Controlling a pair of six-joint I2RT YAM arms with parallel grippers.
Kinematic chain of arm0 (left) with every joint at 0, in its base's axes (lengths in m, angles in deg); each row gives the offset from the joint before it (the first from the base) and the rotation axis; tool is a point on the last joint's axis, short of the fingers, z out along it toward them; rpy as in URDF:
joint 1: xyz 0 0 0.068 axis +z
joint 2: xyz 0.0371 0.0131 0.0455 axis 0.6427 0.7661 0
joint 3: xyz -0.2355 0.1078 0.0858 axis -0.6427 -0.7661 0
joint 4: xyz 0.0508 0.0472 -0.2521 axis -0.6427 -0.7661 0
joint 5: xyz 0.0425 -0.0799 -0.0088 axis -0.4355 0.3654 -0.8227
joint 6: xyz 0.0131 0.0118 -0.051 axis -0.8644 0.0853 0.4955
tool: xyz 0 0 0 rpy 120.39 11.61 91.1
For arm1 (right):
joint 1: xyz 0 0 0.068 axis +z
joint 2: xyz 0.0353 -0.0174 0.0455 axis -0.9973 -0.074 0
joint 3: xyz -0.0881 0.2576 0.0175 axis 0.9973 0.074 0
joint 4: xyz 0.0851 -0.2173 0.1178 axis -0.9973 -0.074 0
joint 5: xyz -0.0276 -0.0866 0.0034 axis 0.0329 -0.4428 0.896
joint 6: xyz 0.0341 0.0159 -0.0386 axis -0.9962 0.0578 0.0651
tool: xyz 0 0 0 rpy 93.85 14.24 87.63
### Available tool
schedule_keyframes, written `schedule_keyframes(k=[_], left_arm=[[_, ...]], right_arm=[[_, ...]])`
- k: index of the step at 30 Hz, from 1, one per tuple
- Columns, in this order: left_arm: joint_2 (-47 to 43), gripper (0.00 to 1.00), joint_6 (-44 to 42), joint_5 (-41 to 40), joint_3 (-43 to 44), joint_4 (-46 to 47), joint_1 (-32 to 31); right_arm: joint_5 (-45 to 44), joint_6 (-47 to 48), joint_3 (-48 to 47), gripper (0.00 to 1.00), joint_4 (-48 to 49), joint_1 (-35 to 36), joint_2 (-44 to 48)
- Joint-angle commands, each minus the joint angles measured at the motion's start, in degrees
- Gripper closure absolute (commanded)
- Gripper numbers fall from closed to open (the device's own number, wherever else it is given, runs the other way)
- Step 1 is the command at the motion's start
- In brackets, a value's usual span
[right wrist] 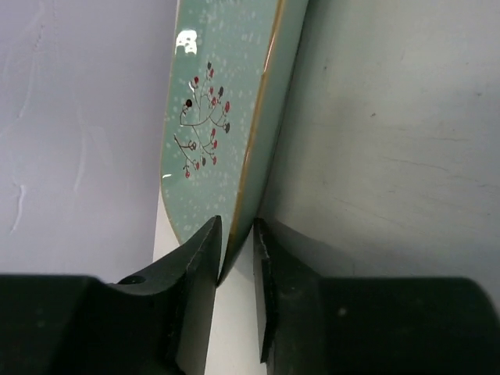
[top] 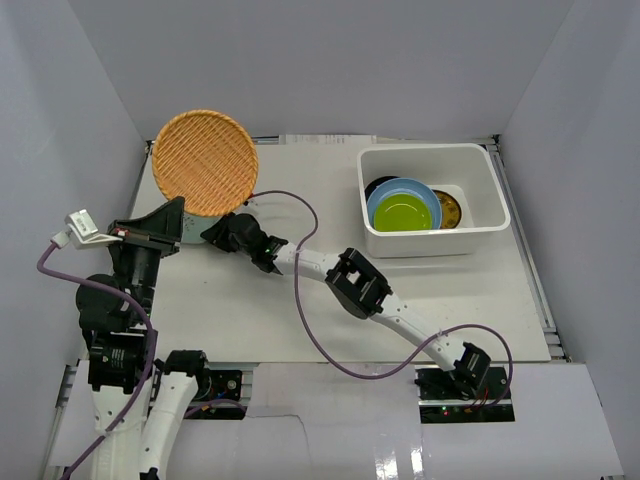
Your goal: Place the plates into the plastic bin on the countertop
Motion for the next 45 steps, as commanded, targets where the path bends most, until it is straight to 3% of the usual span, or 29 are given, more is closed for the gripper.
schedule_keyframes(k=[1,4,6,13,19,22,28,34,37,41,45], left_arm=[[-0.23,1.00,-0.03,-0.74,1.15,2.47,0.14],[-0.76,1.00,0.05,-0.83,0.71,2.12,0.14],[-0.67,1.00,0.05,-1.00,0.62,2.03,0.05],[-0.23,1.00,1.37,0.32,0.26,2.82,0.14],[-0.23,1.00,2.51,2.34,-0.70,3.87,0.14],[0.03,1.00,2.43,2.43,-0.62,3.79,0.14],[0.82,1.00,2.60,3.48,0.62,3.78,0.14],[2.49,1.00,4.45,6.72,3.33,4.22,0.14],[3.90,1.00,5.94,9.01,5.09,5.45,0.14],[6.88,1.00,8.31,14.80,6.15,8.35,0.14],[11.27,1.00,10.68,19.12,4.58,12.12,0.14]], right_arm=[[-2.96,-1.05,-0.14,0.74,-0.60,0.37,-1.80],[-2.08,-0.43,5.54,0.87,0.79,-0.07,2.73],[-2.60,2.98,17.01,0.92,4.65,-0.25,7.49],[-1.90,18.28,47.02,0.92,15.38,0.46,34.03],[2.39,18.90,71.62,0.92,24.88,0.90,52.49],[4.41,18.47,78.32,0.92,28.22,0.90,60.49],[3.98,20.48,86.51,0.92,29.19,0.28,77.80],[3.46,21.71,91.88,0.92,23.67,-6.21,92.92],[3.46,24.08,92.85,0.92,16.83,-13.15,100.83],[4.51,27.59,92.85,0.92,7.86,-27.55,111.20],[7.13,31.56,91.44,0.92,0.11,-40.04,113.42]])
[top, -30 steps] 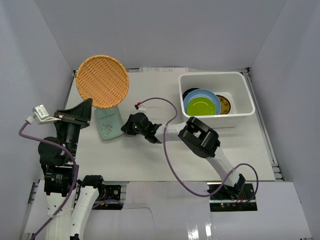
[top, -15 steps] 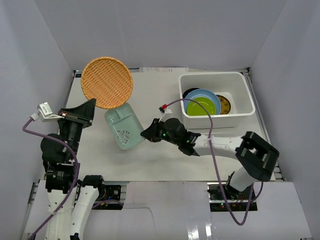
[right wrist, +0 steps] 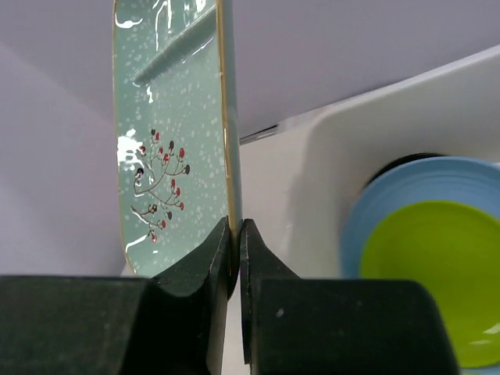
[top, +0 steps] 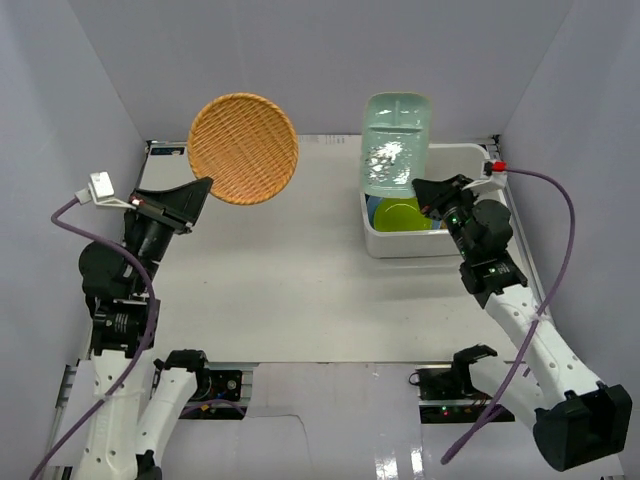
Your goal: Place the plates into the plastic bin on the countertop
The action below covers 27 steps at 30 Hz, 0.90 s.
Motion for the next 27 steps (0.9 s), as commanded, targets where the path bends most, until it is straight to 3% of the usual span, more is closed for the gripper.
schedule_keyframes(k=[1,4,8,12,17,19,20,22,23,25,27], left_arm=[[4.96,1.00,4.24,6.47,0.11,6.56,0.14],[9.87,1.00,5.48,9.98,-1.56,10.78,0.05],[18.14,1.00,2.85,11.66,1.06,11.66,-2.75],[27.28,1.00,-2.07,6.31,5.98,11.66,-15.11],[40.46,1.00,-5.15,2.09,13.37,12.45,-23.49],[47.14,1.00,-5.68,1.12,17.57,12.54,-26.22],[49.16,1.00,-5.95,0.77,19.08,12.46,-27.10],[55.41,1.00,-6.21,0.85,21.98,12.28,-29.21],[57.34,1.00,-6.47,0.24,25.21,12.02,-29.74],[62.51,1.00,-7.44,-0.64,28.83,10.18,-31.32],[65.60,1.00,-8.06,-2.05,33.76,8.34,-32.63]], right_arm=[[3.34,3.17,-1.63,0.92,-0.99,-10.27,1.78],[7.65,3.17,-0.13,0.92,-2.31,-18.19,0.37],[11.43,3.60,1.19,0.92,-3.19,-23.67,-2.87],[12.67,3.96,2.86,0.92,-4.07,-25.79,-3.94],[13.54,4.83,5.32,0.91,-5.91,-25.96,-3.58],[14.60,5.36,4.97,0.75,-7.66,-26.14,-6.03],[15.04,5.45,4.71,0.52,-8.37,-26.14,-6.57],[15.48,5.45,3.83,0.36,-9.25,-26.40,-6.93],[15.31,5.37,3.65,0.23,-9.17,-26.49,-6.23],[14.08,5.10,2.08,0.13,-9.69,-26.75,-4.83],[12.16,5.10,0.15,0.12,-12.15,-27.28,-3.59]])
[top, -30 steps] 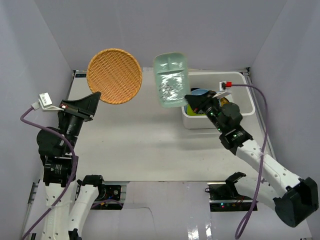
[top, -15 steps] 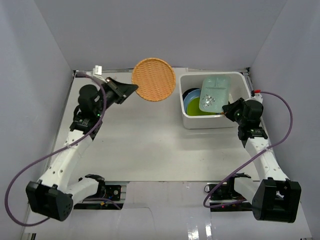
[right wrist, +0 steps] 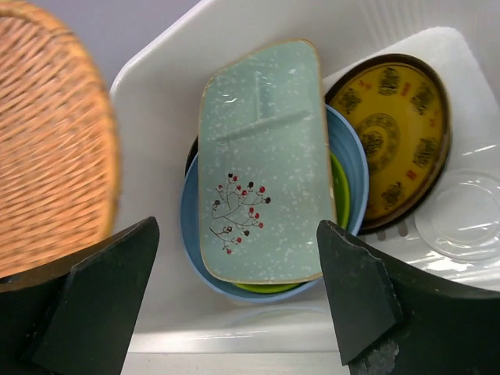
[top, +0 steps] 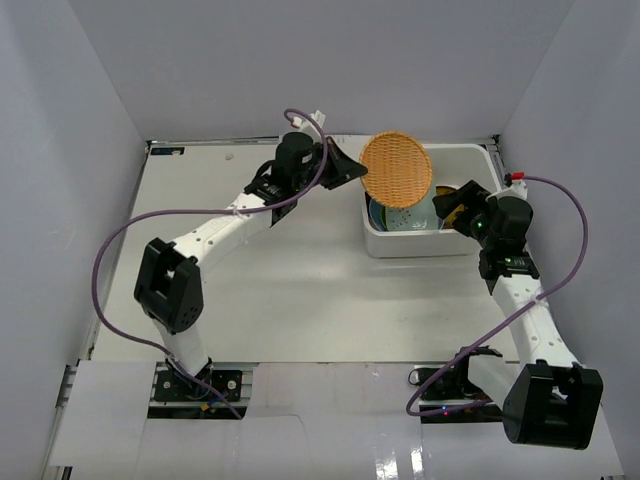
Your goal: Place the plates into the plastic bin on the countertop
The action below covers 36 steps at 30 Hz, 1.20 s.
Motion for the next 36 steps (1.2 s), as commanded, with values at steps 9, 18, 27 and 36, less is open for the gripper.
schedule_keyframes(k=[9,18,27,36], left_arm=[[20.86,1.00,-5.87,-5.45,26.63,-11.64,-5.49],[20.45,0.02,-10.26,-6.33,32.02,-15.08,-5.58],[-7.27,0.02,-19.13,-8.09,16.24,-8.15,-5.58],[-45.25,0.02,-21.26,-11.78,-16.65,-3.56,-5.50]], right_arm=[[-6.60,1.04,-9.25,0.28,-5.64,-1.69,12.44],[-0.54,3.41,-11.88,0.22,-9.24,-1.69,15.17],[10.54,4.03,-13.21,0.10,-8.72,-1.60,19.20],[11.86,0.95,-12.65,0.10,-8.95,-1.17,27.82]])
